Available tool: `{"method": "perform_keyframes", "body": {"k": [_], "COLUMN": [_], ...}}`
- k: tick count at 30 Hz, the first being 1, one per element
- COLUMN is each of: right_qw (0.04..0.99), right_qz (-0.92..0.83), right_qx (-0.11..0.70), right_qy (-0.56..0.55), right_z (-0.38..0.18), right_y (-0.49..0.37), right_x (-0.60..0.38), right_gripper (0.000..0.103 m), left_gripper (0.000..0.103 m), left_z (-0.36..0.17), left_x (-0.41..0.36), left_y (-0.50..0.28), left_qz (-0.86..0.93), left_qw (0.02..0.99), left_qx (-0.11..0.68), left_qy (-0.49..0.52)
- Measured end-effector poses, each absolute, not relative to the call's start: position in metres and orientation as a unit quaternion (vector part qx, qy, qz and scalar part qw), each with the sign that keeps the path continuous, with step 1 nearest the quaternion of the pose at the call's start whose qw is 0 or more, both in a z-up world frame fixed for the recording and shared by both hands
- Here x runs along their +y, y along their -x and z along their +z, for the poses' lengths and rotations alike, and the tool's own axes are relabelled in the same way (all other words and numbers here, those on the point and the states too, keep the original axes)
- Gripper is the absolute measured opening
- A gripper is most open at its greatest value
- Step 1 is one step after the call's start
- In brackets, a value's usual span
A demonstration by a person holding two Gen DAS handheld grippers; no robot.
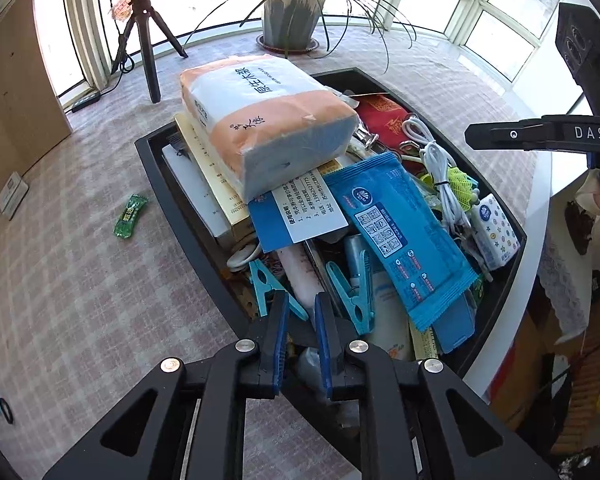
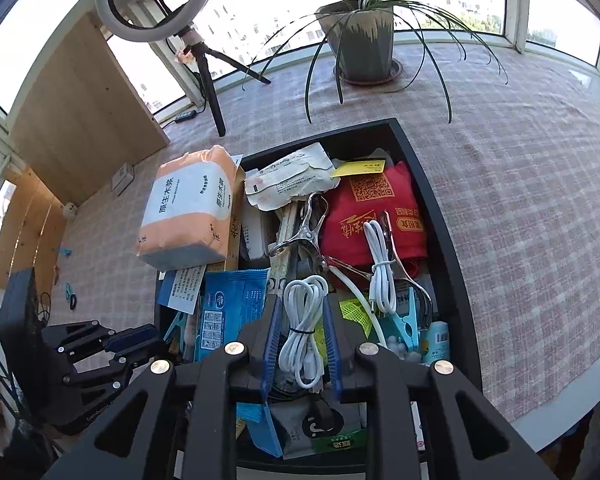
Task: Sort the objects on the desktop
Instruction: 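Carry the cable and clothespin over the tray and open both tools, then move both open tools back toward the black hair tie and clothespin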
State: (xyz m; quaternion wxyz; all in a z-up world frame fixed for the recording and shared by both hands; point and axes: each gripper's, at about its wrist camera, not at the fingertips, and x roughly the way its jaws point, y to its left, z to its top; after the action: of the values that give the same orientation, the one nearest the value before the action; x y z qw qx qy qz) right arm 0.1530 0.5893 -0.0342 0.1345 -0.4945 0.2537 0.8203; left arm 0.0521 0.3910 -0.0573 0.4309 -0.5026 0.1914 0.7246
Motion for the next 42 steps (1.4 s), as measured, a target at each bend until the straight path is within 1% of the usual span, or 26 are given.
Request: {"method": "perform_keyframes", "body": {"k": [5, 8, 11, 20, 33, 37, 38, 39, 42], "right_qw": [0.132, 0.127, 0.119, 0.067, -0.025, -0.048, -0.054, -0.057, -0.062], "right_qz": [0.82, 0.823, 0.825, 0.832, 0.827, 0.821, 0.819, 0.817, 0.811], "right_qx": [0.256, 0.252, 0.244, 0.211, 0.157, 0.145, 0.144, 0.143, 0.149], "right_qy": [0.495, 0.493, 0.495, 0.508, 0.54, 0.55, 0.553, 0.555, 0.562], "right_z": [-0.031, -0.027, -0.023, -0.019, -0.034, -0.044, -0.047, -0.051, -0.06], "right_y": [-0.148, -0.14, -0.127, -0.073, 0.012, 0.039, 0.045, 0.05, 0.063], "right_x": [0.58, 0.57, 0.556, 0.485, 0.331, 0.286, 0.276, 0.267, 0.245], "right_gripper": [0.02, 0.027, 0.028, 0.028, 0.028, 0.028, 0.028, 0.028, 0.028], "left_gripper": [0.014, 0.014, 0.014, 0.014, 0.014, 0.014, 0.016, 0.019, 0.021], "left_z": [-0.054, -0.051, -0.05, -0.051, -0.072, -0.083, -0.087, -0.091, -0.102], "left_x": [0.374, 0.355, 0.328, 0.209, 0.018, -0.024, -0.031, -0.037, -0.05], "left_y": [-0.044, -0.037, -0.024, 0.029, 0.111, 0.138, 0.145, 0.152, 0.171], "left_qz": [0.731, 0.738, 0.748, 0.782, 0.808, 0.807, 0.805, 0.803, 0.797], "left_qw": [0.421, 0.409, 0.389, 0.307, 0.176, 0.145, 0.139, 0.134, 0.12], "left_qx": [0.184, 0.176, 0.163, 0.122, 0.071, 0.052, 0.047, 0.044, 0.043], "left_qy": [0.505, 0.507, 0.512, 0.529, 0.557, 0.57, 0.574, 0.579, 0.59]}}
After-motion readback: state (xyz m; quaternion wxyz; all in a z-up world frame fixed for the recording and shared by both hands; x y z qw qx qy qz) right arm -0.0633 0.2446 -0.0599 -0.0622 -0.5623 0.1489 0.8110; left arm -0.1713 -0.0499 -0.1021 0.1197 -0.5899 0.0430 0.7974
